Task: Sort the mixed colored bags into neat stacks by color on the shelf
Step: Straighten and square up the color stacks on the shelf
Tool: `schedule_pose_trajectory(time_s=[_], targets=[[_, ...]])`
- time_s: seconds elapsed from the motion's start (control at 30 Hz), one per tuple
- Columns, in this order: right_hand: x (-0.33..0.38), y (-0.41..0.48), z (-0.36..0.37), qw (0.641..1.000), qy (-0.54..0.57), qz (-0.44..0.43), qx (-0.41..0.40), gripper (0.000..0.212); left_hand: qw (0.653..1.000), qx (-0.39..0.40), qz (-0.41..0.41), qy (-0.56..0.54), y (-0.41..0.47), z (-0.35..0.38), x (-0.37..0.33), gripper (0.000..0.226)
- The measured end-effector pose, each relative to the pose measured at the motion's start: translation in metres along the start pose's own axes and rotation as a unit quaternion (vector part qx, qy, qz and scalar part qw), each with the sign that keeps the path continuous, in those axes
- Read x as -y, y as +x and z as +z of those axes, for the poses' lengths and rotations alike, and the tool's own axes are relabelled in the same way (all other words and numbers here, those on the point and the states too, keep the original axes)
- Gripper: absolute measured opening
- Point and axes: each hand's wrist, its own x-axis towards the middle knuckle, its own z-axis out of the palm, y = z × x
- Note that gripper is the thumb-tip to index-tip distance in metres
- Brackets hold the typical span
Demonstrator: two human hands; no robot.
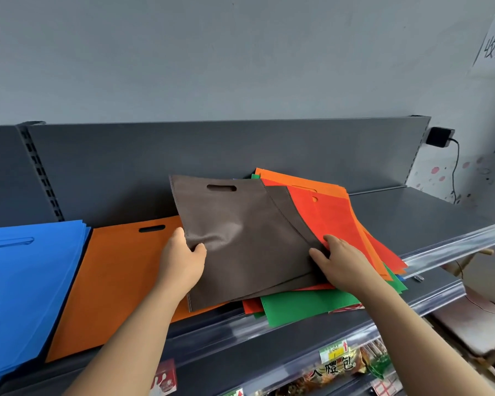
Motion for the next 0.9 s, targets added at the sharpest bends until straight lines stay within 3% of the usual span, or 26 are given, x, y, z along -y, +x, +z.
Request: schedule_pose_trajectory(time_s=[0.13, 0.27, 0.33, 0.43, 0.63, 0.9], targets=[[0.010, 0.003, 0.002, 1.000, -0.019, 0.001, -0.006, 0.043, 0.999, 0.025, -0.006, -0.039, -0.005, -0.003, 0.003, 0.037], [0.021, 0.006, 0.003, 1.000, -0.019, -0.013, -0.020, 0.048, 0.996, 0.042, 0.004, -0.080, -0.011, -0.008, 0.000, 0.037], [0.027, 0.007, 0.002, 0.999, 0.032, -0.019, -0.037, 0.053, 0.995, 0.041, 0.008, -0.086, -0.013, -0.013, -0.001, 0.038], [0.040, 0.005, 0.000, 0.990, 0.130, -0.029, -0.057, 0.056, 0.996, 0.018, 0.023, -0.086, -0.014, -0.025, 0.002, 0.036], [0.089, -0.007, 0.008, 0.984, 0.153, -0.080, -0.042, 0.047, 0.998, -0.036, 0.033, -0.028, -0.020, -0.070, 0.017, 0.024], [0.193, -0.054, 0.032, 0.967, 0.199, -0.155, -0.026, 0.048, 0.992, -0.115, -0.015, 0.058, -0.045, -0.177, 0.063, 0.039]])
